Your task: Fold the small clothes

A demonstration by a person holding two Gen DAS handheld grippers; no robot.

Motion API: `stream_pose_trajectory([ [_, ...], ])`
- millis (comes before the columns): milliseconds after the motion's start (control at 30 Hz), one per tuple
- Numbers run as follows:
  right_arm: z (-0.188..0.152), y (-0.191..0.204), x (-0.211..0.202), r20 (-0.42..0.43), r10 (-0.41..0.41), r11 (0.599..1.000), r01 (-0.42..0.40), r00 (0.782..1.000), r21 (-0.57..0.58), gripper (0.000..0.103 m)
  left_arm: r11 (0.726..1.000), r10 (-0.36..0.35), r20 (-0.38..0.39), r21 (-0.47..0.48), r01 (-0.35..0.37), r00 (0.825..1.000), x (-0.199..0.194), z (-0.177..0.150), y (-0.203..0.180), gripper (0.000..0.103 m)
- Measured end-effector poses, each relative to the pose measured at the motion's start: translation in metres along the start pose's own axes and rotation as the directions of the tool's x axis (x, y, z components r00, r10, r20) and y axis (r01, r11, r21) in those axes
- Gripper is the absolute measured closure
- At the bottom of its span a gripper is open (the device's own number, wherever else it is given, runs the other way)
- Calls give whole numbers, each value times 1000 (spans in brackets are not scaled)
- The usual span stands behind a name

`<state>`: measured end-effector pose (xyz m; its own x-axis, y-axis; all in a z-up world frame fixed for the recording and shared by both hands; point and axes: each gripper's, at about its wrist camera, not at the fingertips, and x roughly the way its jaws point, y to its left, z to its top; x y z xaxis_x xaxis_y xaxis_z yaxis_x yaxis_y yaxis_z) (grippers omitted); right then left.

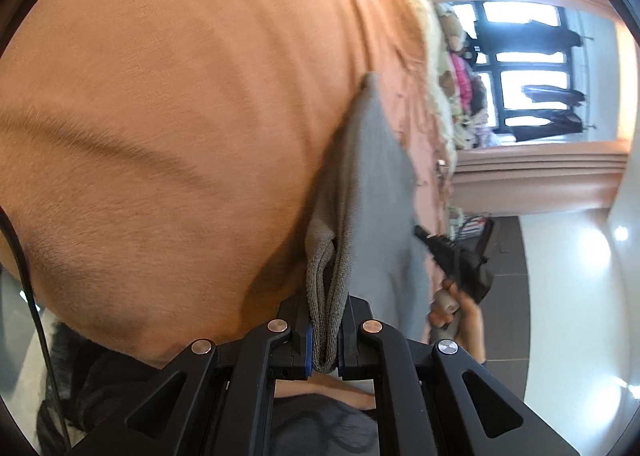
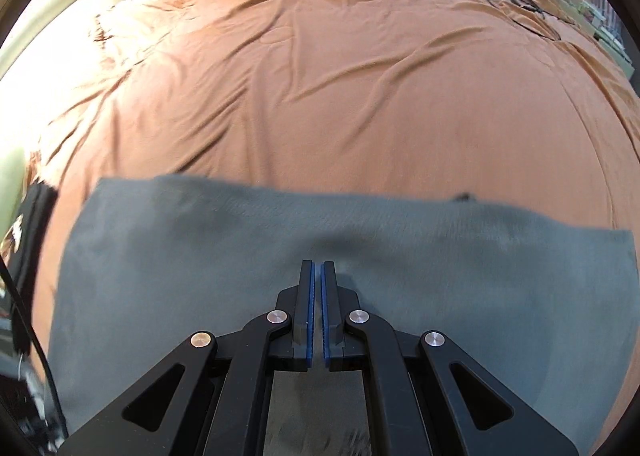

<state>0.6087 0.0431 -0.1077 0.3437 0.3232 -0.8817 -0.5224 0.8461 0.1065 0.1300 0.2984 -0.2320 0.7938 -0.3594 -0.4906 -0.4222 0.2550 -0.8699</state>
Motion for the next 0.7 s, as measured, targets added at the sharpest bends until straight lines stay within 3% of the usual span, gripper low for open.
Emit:
stream_pose_trajectory([
  [400, -93, -3, -36, -86, 157, 987, -155, 984, 28, 103, 983, -105, -21, 149, 107, 994, -4, -3, -80, 96],
  [700, -161, 2, -51, -98, 210, 978, -207, 973, 40, 103, 958, -120, -69, 252, 134, 990, 13, -2, -141, 96],
])
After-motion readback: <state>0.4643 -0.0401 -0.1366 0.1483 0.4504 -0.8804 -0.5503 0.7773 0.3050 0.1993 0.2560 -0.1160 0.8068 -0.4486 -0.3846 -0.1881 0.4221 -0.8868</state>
